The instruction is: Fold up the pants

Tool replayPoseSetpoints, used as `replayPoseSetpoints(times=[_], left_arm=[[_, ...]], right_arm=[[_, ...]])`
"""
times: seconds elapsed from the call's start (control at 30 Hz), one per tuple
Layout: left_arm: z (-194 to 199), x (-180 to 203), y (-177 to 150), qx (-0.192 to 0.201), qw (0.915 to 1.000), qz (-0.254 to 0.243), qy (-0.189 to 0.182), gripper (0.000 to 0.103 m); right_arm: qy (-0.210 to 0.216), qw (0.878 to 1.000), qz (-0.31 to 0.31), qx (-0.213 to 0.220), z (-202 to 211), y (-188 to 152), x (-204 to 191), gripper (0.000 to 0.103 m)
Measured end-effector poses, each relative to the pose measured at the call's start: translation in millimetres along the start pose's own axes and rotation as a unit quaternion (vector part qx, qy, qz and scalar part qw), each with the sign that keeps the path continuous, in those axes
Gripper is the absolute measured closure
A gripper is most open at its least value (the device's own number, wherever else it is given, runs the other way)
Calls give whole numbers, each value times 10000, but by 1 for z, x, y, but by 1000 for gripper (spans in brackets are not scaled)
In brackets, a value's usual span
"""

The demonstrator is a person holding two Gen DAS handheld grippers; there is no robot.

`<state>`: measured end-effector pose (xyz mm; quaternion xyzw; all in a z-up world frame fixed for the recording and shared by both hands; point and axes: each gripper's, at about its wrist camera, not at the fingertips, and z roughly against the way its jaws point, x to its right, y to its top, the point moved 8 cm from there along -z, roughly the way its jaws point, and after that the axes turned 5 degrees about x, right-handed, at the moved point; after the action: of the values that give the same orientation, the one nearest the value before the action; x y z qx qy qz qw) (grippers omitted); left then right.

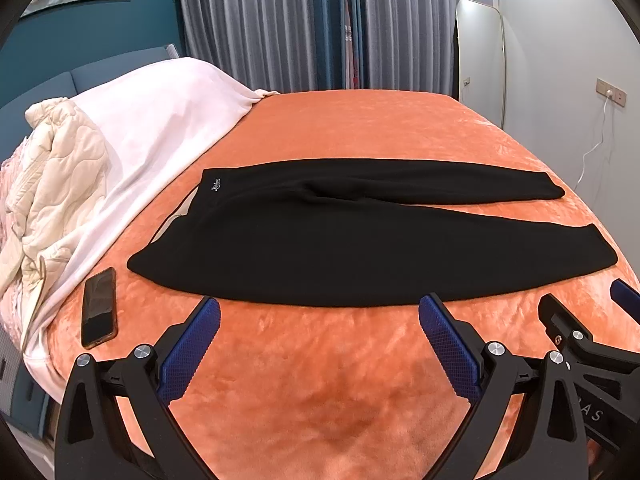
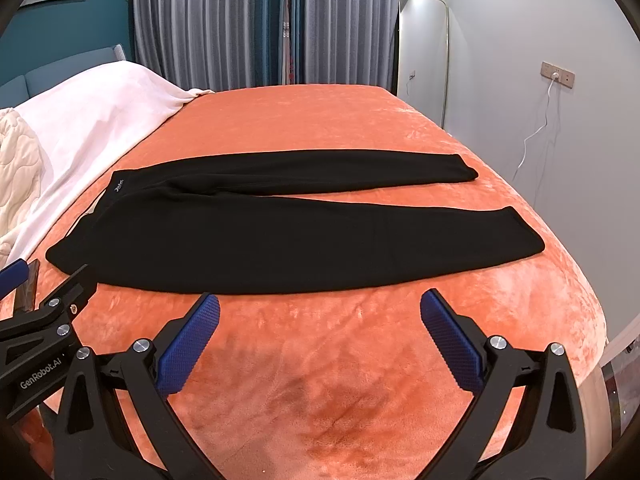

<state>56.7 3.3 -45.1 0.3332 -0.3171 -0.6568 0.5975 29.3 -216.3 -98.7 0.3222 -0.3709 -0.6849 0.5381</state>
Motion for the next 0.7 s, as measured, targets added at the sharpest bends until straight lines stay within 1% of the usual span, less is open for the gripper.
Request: replayPoseSetpoints(times=[0.7], left_arm=[[1,-2,6,31,10000,4,64,6]], right_arm=[[-5,10000,84,43,4,5,-5,5]])
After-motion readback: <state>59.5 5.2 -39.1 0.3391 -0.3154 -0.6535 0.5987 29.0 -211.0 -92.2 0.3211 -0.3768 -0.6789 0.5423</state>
